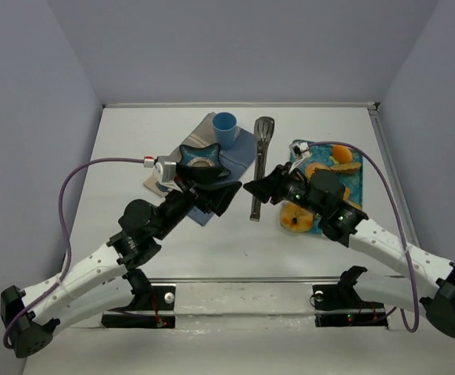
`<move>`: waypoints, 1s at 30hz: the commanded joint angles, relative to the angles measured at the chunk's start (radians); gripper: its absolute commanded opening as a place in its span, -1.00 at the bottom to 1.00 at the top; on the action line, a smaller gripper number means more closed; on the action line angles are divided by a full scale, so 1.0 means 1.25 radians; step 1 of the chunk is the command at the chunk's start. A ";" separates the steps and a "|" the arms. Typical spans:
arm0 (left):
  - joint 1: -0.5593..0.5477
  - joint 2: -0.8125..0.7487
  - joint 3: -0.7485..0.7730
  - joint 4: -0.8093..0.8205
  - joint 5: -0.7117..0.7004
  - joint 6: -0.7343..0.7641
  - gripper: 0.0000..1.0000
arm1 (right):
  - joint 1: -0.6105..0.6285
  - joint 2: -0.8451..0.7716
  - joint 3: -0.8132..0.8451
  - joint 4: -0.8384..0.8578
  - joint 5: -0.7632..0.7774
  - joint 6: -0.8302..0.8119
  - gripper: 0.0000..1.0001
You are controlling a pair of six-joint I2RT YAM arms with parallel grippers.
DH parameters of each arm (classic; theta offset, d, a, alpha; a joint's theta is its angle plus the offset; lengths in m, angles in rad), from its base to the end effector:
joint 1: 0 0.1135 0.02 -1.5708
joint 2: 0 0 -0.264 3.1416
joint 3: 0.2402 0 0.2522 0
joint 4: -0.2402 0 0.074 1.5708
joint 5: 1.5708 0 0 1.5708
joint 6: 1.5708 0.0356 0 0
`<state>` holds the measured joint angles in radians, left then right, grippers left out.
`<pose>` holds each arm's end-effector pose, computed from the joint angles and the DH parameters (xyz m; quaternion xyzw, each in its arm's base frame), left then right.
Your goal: Place the bread
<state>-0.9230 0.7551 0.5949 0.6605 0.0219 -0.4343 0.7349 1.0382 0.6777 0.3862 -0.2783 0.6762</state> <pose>0.1052 -0.1403 0.3672 0.1325 0.4926 -0.5443 0.6660 0.1749 0.1712 0.3134 -0.1196 0.6880 0.5336 0.4771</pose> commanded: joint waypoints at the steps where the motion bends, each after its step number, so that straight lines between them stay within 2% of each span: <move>1: -0.003 -0.047 0.081 -0.202 -0.225 0.012 0.98 | -0.014 -0.065 0.071 -0.460 0.284 -0.005 -0.07; 2: -0.003 -0.057 0.085 -0.229 -0.294 -0.003 0.98 | -0.014 -0.089 0.073 -0.495 0.340 0.004 -0.06; 6: -0.003 -0.071 0.078 -0.300 -0.410 -0.027 0.98 | -0.014 -0.119 0.118 -0.691 0.371 0.010 -0.02; 12: -0.003 -0.069 0.060 -0.325 -0.475 -0.009 0.98 | -0.014 -0.075 0.198 -0.952 0.363 0.039 0.18; 16: -0.003 -0.073 0.051 -0.338 -0.521 0.005 0.98 | -0.014 -0.002 0.292 -1.137 0.391 0.064 0.21; 26: -0.003 -0.125 0.020 -0.365 -0.593 -0.002 0.98 | -0.021 0.082 0.412 -1.329 0.586 0.154 0.29; 30: -0.003 -0.152 -0.003 -0.362 -0.611 -0.011 0.98 | -0.048 0.095 0.403 -1.349 0.586 0.171 0.33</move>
<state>-0.9230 0.5999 0.6151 0.1711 -0.6643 -0.4400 0.7010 1.1519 1.1469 -1.2079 0.3782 0.8379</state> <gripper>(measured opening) 0.990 0.659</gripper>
